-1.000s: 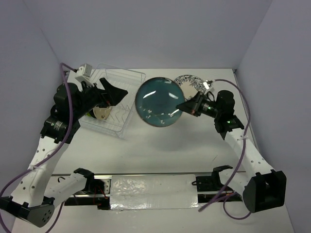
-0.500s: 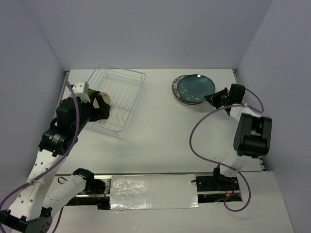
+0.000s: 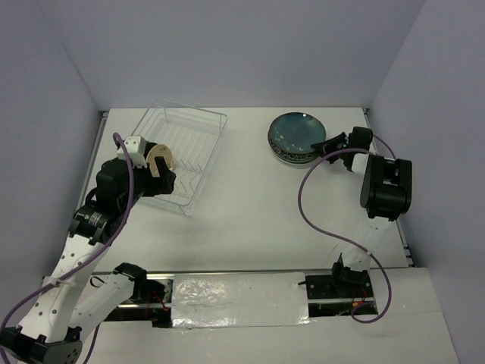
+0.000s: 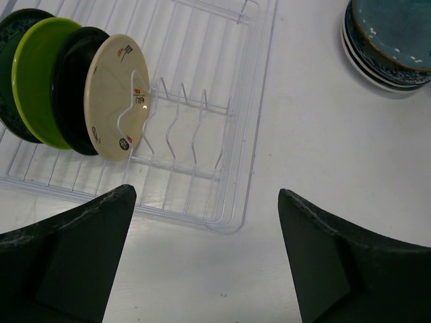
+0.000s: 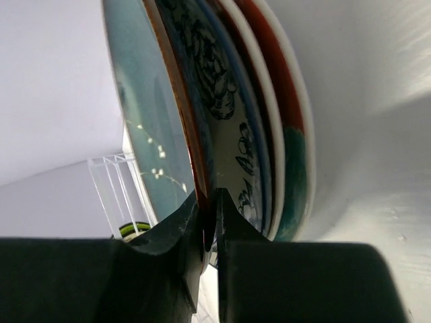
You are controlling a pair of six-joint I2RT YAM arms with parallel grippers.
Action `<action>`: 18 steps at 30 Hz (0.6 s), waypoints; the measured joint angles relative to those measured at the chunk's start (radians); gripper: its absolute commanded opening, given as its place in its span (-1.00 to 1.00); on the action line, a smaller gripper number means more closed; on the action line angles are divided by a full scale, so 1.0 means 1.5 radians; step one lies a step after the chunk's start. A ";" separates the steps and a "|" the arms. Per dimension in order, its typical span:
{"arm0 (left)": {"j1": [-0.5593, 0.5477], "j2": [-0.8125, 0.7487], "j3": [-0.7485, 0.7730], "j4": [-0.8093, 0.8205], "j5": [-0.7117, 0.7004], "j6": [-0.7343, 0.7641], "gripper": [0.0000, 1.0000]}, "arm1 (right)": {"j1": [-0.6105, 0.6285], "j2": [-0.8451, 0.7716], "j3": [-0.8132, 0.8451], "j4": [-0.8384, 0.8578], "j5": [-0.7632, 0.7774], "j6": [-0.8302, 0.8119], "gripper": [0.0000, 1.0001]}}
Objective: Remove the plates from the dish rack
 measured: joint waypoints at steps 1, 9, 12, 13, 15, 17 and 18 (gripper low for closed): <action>0.000 -0.003 0.000 0.001 0.001 0.001 0.99 | 0.003 0.003 0.004 -0.004 0.001 -0.005 -0.59; 0.001 -0.007 -0.008 0.003 0.011 0.013 0.99 | 0.021 0.003 0.055 -0.076 0.009 -0.049 0.40; 0.001 -0.008 -0.010 0.003 0.011 0.014 0.99 | 0.030 -0.008 0.078 -0.135 0.035 -0.074 0.99; 0.001 -0.008 -0.010 0.003 0.011 0.014 0.99 | 0.032 -0.013 0.085 -0.155 0.038 -0.073 1.00; 0.001 -0.009 -0.010 0.003 0.011 0.014 0.99 | 0.038 -0.020 0.113 -0.197 0.060 -0.101 1.00; 0.001 -0.009 -0.010 0.003 0.011 0.014 0.99 | 0.047 -0.020 0.155 -0.267 0.087 -0.130 1.00; 0.001 -0.009 -0.010 0.003 0.011 0.014 0.99 | 0.051 -0.017 0.176 -0.306 0.103 -0.146 1.00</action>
